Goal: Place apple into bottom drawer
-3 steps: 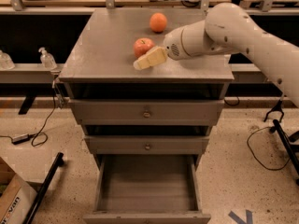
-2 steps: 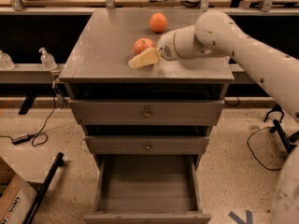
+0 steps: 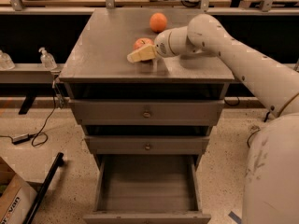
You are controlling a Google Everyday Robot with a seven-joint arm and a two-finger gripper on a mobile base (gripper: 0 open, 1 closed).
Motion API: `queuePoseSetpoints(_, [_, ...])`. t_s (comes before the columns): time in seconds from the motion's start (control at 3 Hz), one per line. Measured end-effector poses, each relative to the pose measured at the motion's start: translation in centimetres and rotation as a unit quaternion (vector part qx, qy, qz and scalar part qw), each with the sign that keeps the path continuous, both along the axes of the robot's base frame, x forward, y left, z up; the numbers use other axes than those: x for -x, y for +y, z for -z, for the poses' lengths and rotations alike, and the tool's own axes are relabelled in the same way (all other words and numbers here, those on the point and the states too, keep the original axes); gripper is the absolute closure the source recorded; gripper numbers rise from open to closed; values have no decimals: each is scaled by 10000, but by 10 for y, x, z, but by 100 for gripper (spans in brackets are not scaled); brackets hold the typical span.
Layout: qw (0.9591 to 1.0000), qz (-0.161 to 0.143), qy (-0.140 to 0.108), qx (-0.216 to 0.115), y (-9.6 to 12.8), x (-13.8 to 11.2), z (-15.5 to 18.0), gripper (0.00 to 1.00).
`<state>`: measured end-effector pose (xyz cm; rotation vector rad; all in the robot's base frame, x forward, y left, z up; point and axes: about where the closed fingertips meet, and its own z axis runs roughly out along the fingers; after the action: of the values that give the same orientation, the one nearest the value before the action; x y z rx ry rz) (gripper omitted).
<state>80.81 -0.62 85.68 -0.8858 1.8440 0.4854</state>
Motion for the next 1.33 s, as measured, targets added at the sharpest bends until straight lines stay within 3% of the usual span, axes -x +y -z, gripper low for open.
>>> queuePoseSetpoints(0.33, [9999, 147, -58, 39, -7, -9, 4, 27])
queuePoseSetpoints(0.67, [9996, 248, -129, 82, -14, -3, 3, 50])
queuePoseSetpoints(1.0, [9994, 247, -228, 123, -14, 13, -6, 73])
queuePoseSetpoints(1.33, [9993, 18, -361, 129, -20, 48, -32, 96])
